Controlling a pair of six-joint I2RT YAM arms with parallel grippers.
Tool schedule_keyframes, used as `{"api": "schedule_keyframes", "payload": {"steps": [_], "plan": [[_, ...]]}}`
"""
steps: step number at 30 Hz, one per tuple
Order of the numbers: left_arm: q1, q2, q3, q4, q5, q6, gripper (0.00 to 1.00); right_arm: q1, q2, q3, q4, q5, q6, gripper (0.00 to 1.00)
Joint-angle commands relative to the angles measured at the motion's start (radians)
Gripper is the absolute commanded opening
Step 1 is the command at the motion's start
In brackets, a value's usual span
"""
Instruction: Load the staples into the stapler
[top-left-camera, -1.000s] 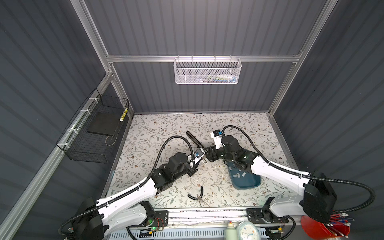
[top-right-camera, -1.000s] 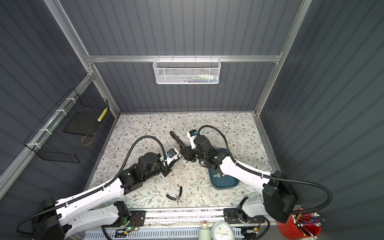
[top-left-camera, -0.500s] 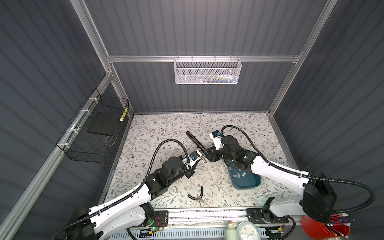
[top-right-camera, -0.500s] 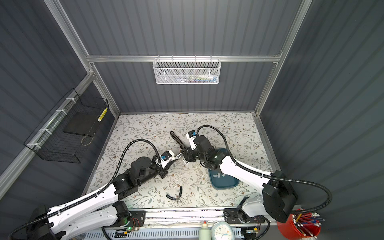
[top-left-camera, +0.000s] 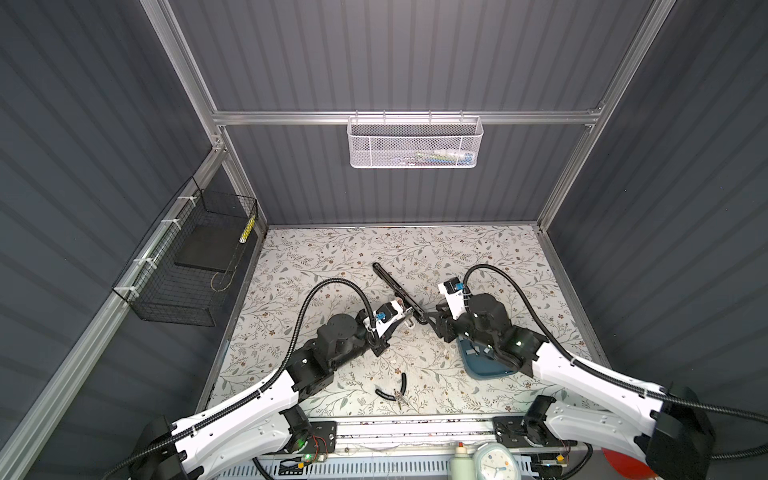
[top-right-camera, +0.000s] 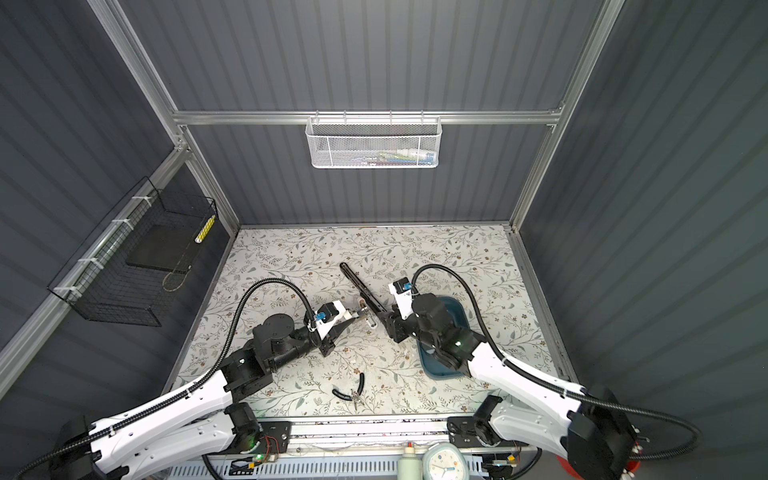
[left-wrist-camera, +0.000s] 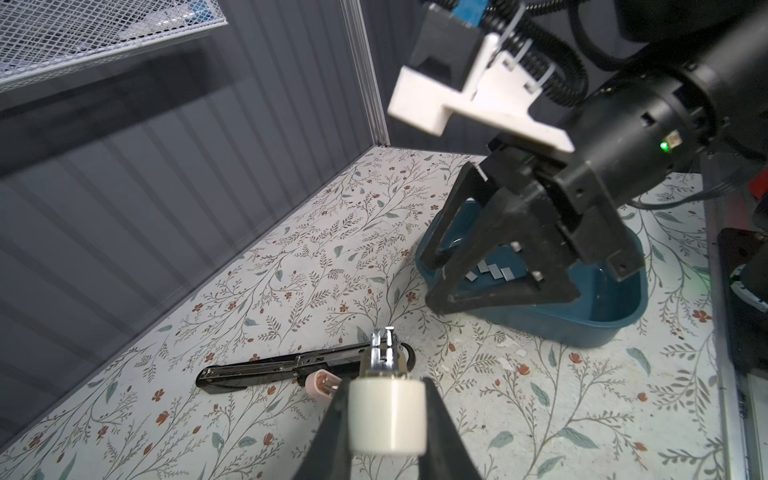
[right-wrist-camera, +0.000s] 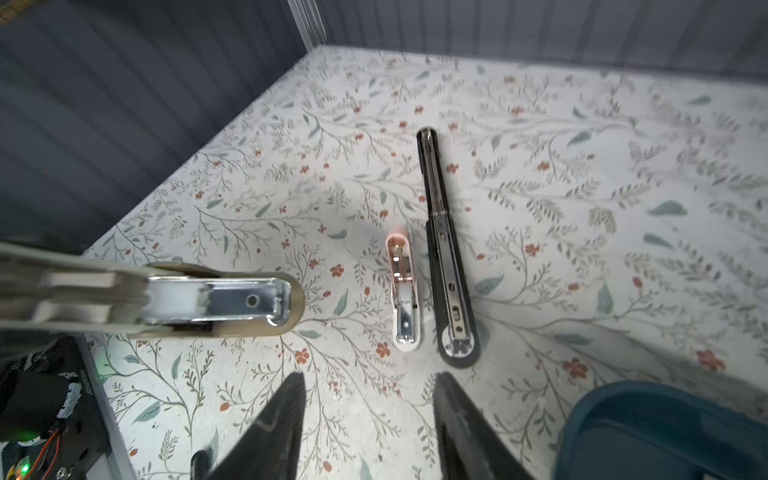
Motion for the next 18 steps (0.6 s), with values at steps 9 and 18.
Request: {"api": "schedule_keyframes", "payload": {"steps": [9, 18], "plan": [[0.001, 0.020, 0.018, 0.012, 0.214, 0.061, 0.00, 0.002, -0.227, -0.175, 0.161, -0.107, -0.122, 0.99], [0.001, 0.061, 0.047, -0.020, 0.307, 0.084, 0.00, 0.002, -0.263, -0.201, 0.180, -0.384, -0.196, 0.93]]}}
